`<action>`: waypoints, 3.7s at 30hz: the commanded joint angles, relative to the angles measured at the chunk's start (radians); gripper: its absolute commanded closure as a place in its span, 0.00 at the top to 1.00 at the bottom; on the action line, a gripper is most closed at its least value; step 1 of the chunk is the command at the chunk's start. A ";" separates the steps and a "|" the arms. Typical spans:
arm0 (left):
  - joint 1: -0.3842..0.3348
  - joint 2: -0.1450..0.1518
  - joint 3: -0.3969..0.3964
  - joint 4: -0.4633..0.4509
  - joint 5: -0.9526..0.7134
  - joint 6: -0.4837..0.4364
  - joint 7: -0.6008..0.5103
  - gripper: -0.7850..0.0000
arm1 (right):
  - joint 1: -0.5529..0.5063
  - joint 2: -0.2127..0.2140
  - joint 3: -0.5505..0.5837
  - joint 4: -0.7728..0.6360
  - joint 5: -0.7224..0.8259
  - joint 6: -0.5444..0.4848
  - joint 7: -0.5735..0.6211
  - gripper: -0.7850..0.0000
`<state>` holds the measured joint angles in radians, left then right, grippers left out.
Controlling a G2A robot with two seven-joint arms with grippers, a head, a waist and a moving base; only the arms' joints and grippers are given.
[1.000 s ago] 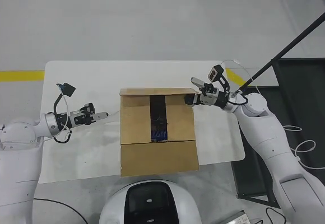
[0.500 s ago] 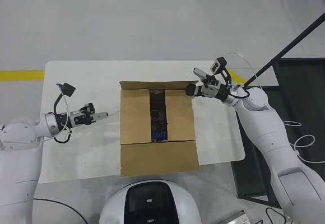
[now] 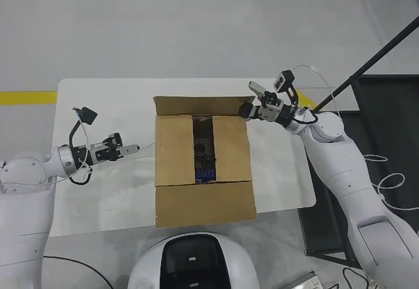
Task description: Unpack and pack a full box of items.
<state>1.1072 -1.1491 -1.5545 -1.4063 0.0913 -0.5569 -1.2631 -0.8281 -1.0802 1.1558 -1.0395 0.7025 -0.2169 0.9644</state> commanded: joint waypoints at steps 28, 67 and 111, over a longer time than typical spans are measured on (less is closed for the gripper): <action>0.000 0.000 0.000 0.000 0.000 0.000 0.000 1.00 | 0.389 -0.244 -0.311 0.648 -0.104 -0.046 -0.307 1.00; -0.037 0.060 0.075 -0.069 -0.067 0.033 -0.033 1.00 | 0.189 -0.171 -0.130 0.305 -0.124 -0.109 0.079 1.00; -0.261 0.291 0.520 0.187 -0.723 0.052 0.107 1.00 | -0.262 -0.072 -0.063 -0.471 -0.482 0.248 -0.055 1.00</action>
<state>0.8508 -0.8569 -1.0342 -1.2282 -0.6115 -0.5245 -1.1475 -1.0936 -1.1509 1.1063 -1.5120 0.2296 0.0273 0.9125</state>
